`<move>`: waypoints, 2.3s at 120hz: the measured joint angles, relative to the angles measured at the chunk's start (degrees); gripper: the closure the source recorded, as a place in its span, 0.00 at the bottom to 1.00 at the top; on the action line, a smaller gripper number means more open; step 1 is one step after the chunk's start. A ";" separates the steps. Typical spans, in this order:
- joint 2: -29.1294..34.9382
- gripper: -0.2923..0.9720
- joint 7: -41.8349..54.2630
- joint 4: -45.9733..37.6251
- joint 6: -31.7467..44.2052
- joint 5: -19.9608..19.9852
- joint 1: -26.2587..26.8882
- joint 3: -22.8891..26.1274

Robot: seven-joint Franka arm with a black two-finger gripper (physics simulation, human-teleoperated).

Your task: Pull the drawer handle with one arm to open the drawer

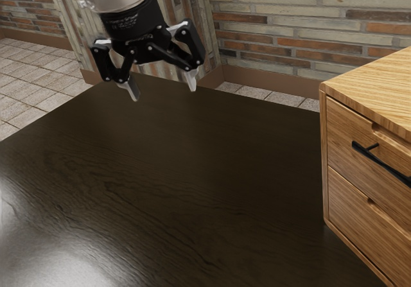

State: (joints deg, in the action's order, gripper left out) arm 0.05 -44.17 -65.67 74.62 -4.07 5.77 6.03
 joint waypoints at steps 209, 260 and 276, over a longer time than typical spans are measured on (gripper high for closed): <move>-5.99 0.24 -38.36 -12.88 30.62 7.36 1.00 17.00; -9.96 0.24 -39.55 -10.00 32.13 7.14 2.28 16.76; -10.41 0.24 -39.77 -9.85 32.52 7.09 2.34 16.76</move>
State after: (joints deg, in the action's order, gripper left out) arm -10.37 -83.94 -75.52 107.14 3.02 8.11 22.79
